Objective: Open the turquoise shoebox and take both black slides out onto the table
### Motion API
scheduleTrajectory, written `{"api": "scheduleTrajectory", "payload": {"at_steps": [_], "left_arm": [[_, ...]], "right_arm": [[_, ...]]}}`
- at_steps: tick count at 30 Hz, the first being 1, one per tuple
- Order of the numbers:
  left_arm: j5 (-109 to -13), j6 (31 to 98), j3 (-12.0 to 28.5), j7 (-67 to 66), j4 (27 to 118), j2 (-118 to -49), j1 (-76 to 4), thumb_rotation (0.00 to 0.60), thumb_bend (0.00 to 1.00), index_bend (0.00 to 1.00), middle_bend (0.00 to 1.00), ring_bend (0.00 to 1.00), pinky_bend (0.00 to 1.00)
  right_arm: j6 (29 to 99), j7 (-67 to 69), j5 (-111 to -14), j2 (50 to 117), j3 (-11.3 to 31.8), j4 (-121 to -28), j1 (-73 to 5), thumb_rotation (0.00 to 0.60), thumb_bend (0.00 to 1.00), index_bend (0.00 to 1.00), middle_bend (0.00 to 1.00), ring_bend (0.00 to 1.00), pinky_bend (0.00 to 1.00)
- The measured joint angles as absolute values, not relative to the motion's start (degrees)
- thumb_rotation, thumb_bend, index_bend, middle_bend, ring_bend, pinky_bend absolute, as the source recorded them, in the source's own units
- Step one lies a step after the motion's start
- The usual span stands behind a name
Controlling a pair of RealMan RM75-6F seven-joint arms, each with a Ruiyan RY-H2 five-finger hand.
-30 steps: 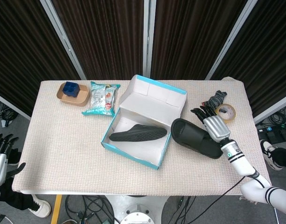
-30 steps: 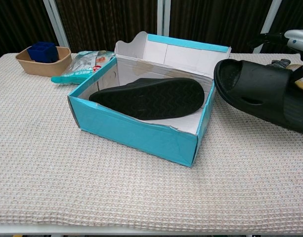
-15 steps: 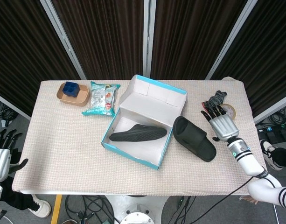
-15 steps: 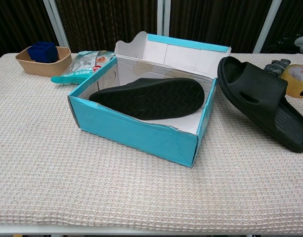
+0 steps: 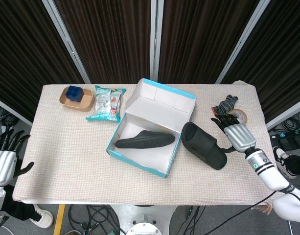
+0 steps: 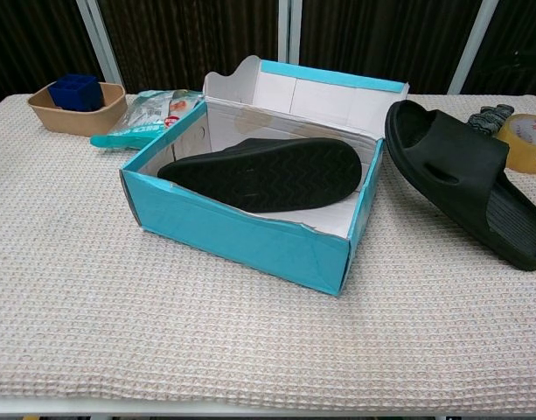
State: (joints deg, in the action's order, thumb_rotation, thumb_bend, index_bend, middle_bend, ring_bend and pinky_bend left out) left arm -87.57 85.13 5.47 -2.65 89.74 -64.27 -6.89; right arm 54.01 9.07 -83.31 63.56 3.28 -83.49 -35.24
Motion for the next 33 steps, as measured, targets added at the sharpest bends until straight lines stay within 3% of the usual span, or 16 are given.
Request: {"api": "scheduleTrajectory", "payload": {"at_steps": [6, 10, 14, 24, 33], "left_arm": [[-90.4, 80.5, 7.4, 2.6, 93.3, -61.9, -13.0, 0.6, 0.16, 0.19, 0.12, 0.02, 0.13], [-91.3, 75.1, 10.1, 4.6, 96.0, -61.0, -19.7, 0.6, 0.16, 0.23, 0.26, 0.17, 0.22], [-90.0, 67.7, 13.2, 3.2, 97.6, -62.3, -26.9, 0.6, 0.16, 0.23, 0.26, 0.18, 0.22], [-70.8, 50.4, 17.5, -8.0, 96.4, -74.3, -42.4, 0.6, 0.16, 0.24, 0.24, 0.18, 0.23], [-53.3, 47.1, 17.1, -23.8, 90.7, -86.9, -52.6, 0.6, 0.15, 0.2, 0.2, 0.18, 0.23]], "right_arm": [[63.4, 13.3, -87.5, 62.0, 4.0, -83.0, -32.6, 0.6, 0.12, 0.0, 0.0, 0.0, 0.0], [66.6, 14.3, -87.3, 59.8, 4.7, -82.9, -30.0, 0.6, 0.13, 0.0, 0.0, 0.0, 0.0], [67.9, 14.8, -86.8, 58.2, 4.5, -83.2, -28.2, 0.6, 0.14, 0.0, 0.0, 0.0, 0.0], [68.5, 16.4, -87.2, 57.3, 3.9, -82.4, -26.5, 0.6, 0.15, 0.0, 0.0, 0.0, 0.0], [67.5, 15.7, -88.0, 58.4, 3.6, -80.9, -26.8, 0.6, 0.15, 0.0, 0.0, 0.0, 0.0]]}}
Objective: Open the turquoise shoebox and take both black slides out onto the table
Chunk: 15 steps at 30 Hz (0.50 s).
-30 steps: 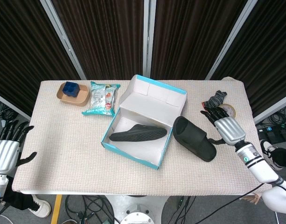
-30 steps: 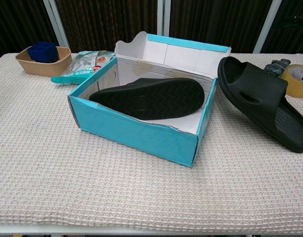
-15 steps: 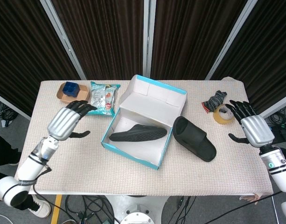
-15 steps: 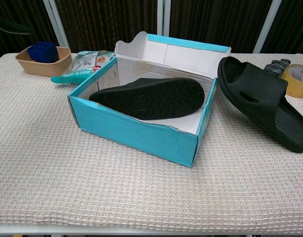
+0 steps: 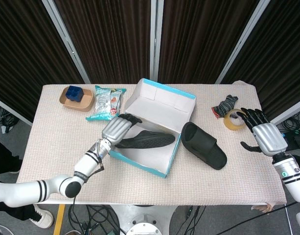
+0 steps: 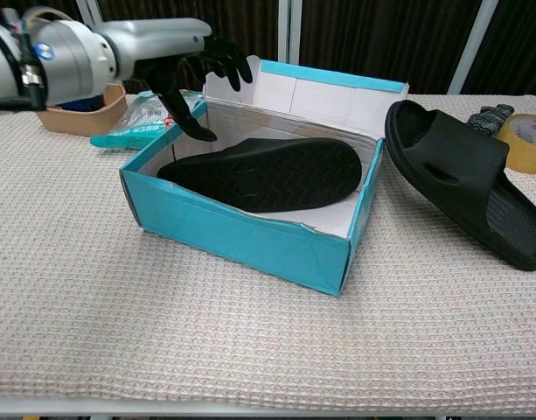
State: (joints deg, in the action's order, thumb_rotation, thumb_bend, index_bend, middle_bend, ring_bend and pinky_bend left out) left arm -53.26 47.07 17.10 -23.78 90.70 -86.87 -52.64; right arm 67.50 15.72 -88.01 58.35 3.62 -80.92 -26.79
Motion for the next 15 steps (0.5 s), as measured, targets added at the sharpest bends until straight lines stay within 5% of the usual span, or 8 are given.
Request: {"api": "scheduleTrajectory", "payload": {"at_steps": [12, 15], "left_arm": [[-38.7, 49.1, 13.7, -34.3, 80.6, -96.7, -60.0, 0.6, 0.13, 0.19, 0.19, 0.18, 0.27], [-37.1, 50.0, 13.1, -35.7, 78.9, -98.3, -60.6, 0.6, 0.13, 0.25, 0.27, 0.28, 0.36]], "right_arm": [[68.4, 17.4, -88.0, 58.5, 3.4, -79.2, -25.4, 0.6, 0.16, 0.0, 0.0, 0.0, 0.0], [68.6, 17.7, -88.2, 58.7, 3.4, -78.7, -25.2, 0.6, 0.16, 0.0, 0.0, 0.0, 0.0]]}}
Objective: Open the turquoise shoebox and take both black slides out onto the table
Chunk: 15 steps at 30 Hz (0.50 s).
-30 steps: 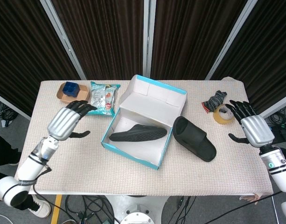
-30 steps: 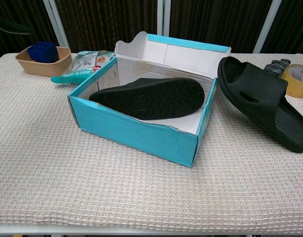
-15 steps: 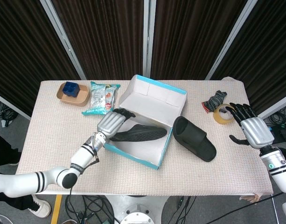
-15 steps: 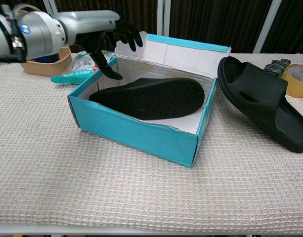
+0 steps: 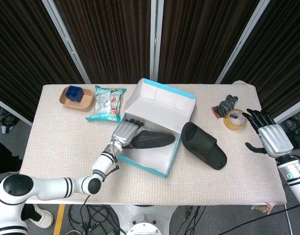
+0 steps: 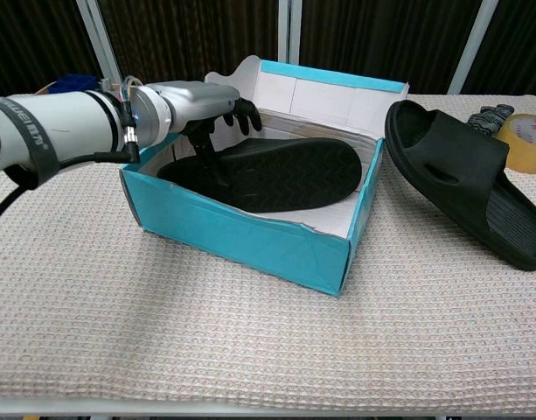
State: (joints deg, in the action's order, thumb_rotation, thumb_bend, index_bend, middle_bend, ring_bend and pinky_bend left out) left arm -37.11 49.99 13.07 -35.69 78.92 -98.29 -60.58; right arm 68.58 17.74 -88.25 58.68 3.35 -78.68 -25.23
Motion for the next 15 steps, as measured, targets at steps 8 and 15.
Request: {"api": "scheduleTrajectory", "payload": {"at_steps": [8, 15], "left_arm": [[-38.3, 51.3, 12.3, -33.4, 74.7, -102.7, -60.4, 0.6, 0.35, 0.53, 0.6, 0.62, 0.67], [-44.9, 52.9, 13.0, -25.3, 71.5, -104.8, -58.1, 0.6, 0.41, 0.58, 0.68, 0.68, 0.74]], "right_arm": [[69.7, 18.9, -88.8, 59.2, 3.6, -77.9, -24.8, 0.6, 0.16, 0.0, 0.0, 0.0, 0.0], [70.2, 19.3, -88.9, 59.2, 3.8, -78.0, -24.5, 0.6, 0.16, 0.0, 0.0, 0.0, 0.0]]}}
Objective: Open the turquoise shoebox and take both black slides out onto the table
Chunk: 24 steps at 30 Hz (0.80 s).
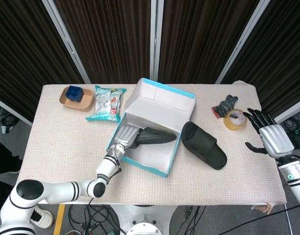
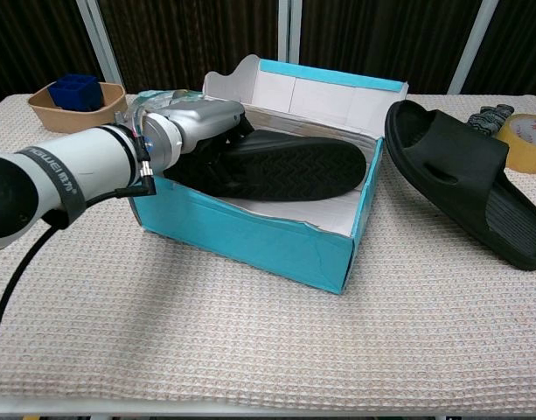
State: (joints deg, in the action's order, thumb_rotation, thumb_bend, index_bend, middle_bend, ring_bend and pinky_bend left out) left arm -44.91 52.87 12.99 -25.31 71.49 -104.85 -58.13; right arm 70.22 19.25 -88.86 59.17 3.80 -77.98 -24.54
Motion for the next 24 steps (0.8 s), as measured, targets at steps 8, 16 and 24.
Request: {"api": "scheduleTrajectory", "payload": {"at_steps": [8, 16, 24], "left_arm": [[-52.1, 57.3, 13.9, -19.3, 75.5, -101.5, -53.9, 0.6, 0.4, 0.58, 0.68, 0.68, 0.74], [-56.7, 63.8, 14.7, -15.8, 83.9, -96.2, -49.2, 0.6, 0.4, 0.58, 0.66, 0.67, 0.74], [-62.2, 72.2, 14.9, -10.9, 92.9, -86.3, -41.3, 0.6, 0.4, 0.58, 0.65, 0.66, 0.74]], "right_arm": [[70.0, 19.6, -89.5, 59.6, 3.7, -77.8, -24.8, 0.6, 0.17, 0.0, 0.0, 0.0, 0.0], [70.3, 19.6, -90.5, 59.5, 3.7, -78.3, -25.1, 0.6, 0.17, 0.0, 0.0, 0.0, 0.0], [69.4, 20.0, -91.8, 60.1, 3.3, -78.6, -26.1, 0.6, 0.17, 0.0, 0.0, 0.0, 0.0]]}}
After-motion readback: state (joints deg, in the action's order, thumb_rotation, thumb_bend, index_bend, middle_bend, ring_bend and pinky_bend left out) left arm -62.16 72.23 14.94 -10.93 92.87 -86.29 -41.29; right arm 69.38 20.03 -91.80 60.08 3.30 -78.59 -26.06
